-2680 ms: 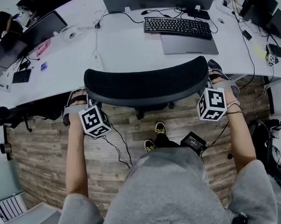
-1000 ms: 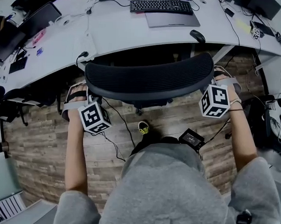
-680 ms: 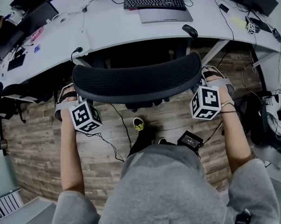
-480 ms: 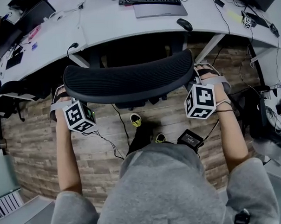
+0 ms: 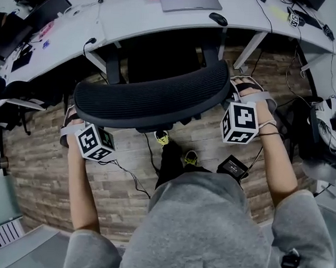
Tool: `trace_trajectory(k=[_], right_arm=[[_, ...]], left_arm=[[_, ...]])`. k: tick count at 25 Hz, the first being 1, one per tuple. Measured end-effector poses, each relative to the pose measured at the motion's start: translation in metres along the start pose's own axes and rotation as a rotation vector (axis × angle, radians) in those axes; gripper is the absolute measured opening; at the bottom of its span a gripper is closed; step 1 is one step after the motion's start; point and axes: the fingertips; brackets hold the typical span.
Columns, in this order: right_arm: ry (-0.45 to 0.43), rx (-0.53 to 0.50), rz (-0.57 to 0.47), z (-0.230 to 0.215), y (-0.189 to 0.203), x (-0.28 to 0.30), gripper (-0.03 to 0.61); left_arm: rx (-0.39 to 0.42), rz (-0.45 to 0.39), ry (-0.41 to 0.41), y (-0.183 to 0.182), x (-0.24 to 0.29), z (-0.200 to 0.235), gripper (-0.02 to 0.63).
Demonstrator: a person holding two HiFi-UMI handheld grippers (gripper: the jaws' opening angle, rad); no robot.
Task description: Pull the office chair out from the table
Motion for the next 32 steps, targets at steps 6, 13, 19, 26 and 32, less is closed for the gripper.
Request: trace_trajectory(k=[6, 13, 19, 26, 32], right_arm=[[-0.006, -0.021, -0.012, 0.026, -0.006, -0.02, 0.102], [-0.014, -0.03, -0.017, 0.058, -0.01, -0.048, 0.103], [-0.014, -0.022, -0.007, 0.087, -0.018, -0.07, 0.102], [-0.005, 0.003, 0.009, 0.126, -0.036, -0.101, 0.104], [0.01, 0.021, 0.011, 0.158, -0.045, -0.13, 0.107]], left_arm=[[-0.019, 0.025, -0.014, 0.006, -0.036, -0.028, 0.158], [-0.03, 0.034, -0.012, 0.008, -0.073, -0.056, 0.16], [-0.021, 0.02, -0.007, 0.014, -0.099, -0.076, 0.16], [-0.011, -0.019, -0.011, 0.025, -0.134, -0.1, 0.161], [0.01, -0.027, -0.01, 0.032, -0.162, -0.12, 0.164]])
Point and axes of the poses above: the fingertips, and each gripper's own axes: x forward along the fingers, z to its left, y out of its underside, and after that the axes turned 3 degrees about -y, right-handed
